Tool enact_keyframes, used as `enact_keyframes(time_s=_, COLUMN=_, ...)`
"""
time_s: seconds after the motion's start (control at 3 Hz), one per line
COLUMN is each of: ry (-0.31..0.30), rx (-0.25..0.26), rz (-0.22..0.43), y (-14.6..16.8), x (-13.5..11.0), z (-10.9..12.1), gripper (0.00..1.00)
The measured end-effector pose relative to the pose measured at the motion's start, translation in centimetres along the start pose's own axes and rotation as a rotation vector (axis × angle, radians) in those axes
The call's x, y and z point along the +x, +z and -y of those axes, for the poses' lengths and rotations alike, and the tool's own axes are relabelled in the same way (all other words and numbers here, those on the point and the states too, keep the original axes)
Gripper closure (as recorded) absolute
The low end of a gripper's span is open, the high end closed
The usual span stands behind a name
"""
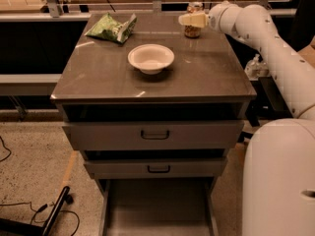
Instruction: Place orange can into bottom drawer
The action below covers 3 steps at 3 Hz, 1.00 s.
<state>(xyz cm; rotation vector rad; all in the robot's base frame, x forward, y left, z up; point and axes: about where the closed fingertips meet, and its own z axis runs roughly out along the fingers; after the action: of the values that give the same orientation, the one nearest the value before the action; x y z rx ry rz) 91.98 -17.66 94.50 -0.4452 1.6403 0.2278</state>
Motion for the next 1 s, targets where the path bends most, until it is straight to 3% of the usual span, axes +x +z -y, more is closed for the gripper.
enact_keyframes(time_s=0.67, ry=0.044, rx=-0.03, rz=-0.003, y=2.8, x=0.9, z=-0.1, gripper=0.0)
enact_keyframes(time_s=1.0, ry=0.1, rx=-0.062, rz=0.015, y=3.6, x=1.3, z=-0.4, gripper=0.0)
